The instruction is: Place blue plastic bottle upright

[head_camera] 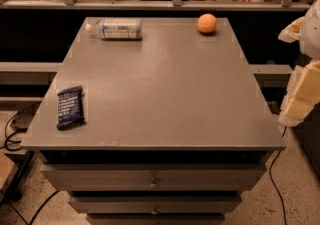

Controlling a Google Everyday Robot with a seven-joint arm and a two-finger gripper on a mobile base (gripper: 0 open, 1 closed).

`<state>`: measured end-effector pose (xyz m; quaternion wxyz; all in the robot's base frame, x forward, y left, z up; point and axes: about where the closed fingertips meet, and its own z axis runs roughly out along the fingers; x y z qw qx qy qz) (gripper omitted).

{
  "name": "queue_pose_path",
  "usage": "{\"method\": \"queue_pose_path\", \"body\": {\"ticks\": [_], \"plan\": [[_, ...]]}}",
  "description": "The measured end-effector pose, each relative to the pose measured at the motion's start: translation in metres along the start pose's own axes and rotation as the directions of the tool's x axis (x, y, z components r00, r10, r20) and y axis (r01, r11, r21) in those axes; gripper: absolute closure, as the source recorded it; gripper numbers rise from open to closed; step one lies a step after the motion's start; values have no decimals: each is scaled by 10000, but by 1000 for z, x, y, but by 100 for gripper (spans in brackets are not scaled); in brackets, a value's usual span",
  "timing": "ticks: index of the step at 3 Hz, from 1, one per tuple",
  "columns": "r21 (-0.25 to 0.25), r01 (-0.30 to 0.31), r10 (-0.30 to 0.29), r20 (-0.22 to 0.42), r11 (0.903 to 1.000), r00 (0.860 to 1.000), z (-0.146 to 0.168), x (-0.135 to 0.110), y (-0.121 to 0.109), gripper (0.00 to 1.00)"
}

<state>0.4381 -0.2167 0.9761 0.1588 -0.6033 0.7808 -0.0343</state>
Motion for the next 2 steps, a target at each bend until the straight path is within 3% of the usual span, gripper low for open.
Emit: {"method": "queue_pose_path", "body": {"ticks": [1, 2], "plan": [[32, 17, -17, 8, 10000, 10000, -1, -1, 0, 0], [212, 773, -776, 169, 9968, 9968, -4, -17, -4, 0]]}}
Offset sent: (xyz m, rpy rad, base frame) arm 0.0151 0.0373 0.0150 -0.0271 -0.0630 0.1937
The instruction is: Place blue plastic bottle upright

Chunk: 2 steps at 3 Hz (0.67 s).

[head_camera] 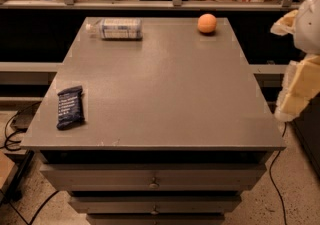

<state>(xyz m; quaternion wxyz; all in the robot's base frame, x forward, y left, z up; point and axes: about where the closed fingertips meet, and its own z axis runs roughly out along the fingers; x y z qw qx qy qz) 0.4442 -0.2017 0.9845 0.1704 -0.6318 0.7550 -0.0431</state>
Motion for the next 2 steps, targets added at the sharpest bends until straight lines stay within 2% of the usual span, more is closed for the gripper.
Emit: {"method": "queue_pose_path", "body": {"ticks": [1, 2], "plan": [[200, 1122, -1127, 253, 9935, 9933, 1, -29, -7, 0], [412, 2508, -2532, 710, 9672, 9648, 5, -80, -20, 0]]}}
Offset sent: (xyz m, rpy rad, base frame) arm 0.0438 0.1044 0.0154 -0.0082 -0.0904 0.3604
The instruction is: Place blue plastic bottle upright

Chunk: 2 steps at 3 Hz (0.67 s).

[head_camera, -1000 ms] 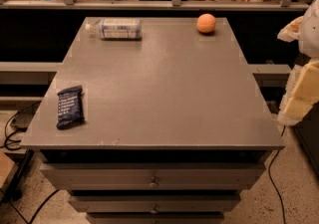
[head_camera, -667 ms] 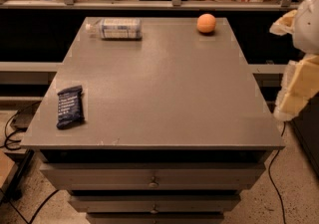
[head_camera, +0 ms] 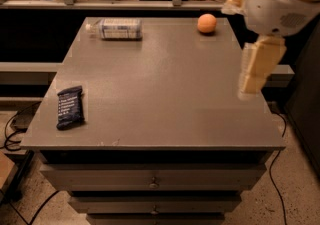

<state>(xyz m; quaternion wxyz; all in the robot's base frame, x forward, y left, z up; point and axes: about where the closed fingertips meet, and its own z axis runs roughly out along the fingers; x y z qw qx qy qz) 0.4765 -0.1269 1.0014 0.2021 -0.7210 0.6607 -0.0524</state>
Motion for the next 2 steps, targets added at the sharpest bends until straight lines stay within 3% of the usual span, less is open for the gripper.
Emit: {"method": "queue_pose_path", "body": {"ticks": [1, 2], "plan": [[186, 788, -792, 238, 9967, 9966, 2, -30, -18, 0], [354, 1539, -1555, 479, 9875, 9867, 5, -66, -44, 0]]}}
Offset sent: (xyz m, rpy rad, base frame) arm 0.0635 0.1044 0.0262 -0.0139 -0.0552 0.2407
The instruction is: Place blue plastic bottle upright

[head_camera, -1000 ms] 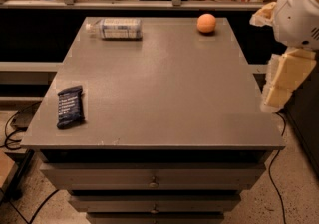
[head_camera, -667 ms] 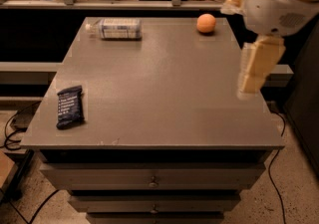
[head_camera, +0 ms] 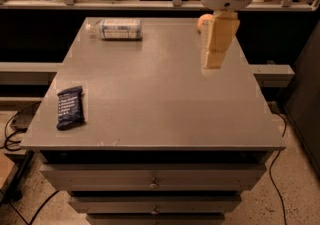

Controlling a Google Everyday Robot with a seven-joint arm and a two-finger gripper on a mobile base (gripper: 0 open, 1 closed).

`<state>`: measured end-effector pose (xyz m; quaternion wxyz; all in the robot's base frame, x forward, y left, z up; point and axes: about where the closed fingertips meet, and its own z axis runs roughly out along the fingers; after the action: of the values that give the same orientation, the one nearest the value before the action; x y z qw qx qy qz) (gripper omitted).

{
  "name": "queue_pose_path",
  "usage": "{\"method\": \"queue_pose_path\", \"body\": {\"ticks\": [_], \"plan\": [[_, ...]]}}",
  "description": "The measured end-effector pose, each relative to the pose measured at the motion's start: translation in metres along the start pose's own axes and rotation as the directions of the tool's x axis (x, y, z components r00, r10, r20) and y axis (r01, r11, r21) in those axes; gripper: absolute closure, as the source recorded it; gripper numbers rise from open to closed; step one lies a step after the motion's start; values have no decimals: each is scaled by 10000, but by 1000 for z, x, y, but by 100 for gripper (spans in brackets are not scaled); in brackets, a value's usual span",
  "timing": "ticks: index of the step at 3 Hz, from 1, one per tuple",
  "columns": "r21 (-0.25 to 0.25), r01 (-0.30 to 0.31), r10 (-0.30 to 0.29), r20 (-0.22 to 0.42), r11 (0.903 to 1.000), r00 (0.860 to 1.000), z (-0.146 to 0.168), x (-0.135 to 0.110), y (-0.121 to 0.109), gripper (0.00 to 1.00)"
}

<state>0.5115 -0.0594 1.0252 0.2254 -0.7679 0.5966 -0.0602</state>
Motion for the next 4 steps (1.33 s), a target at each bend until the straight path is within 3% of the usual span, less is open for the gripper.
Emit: {"method": "queue_pose_path", "body": {"ticks": [1, 2, 4], "plan": [[2, 1, -1, 0, 10000, 10000, 0, 0, 0, 0], [-330, 257, -259, -44, 9991, 9997, 18, -9, -4, 0], [-1091, 1752, -1687, 661, 9785, 9834, 97, -50, -53, 0]]}}
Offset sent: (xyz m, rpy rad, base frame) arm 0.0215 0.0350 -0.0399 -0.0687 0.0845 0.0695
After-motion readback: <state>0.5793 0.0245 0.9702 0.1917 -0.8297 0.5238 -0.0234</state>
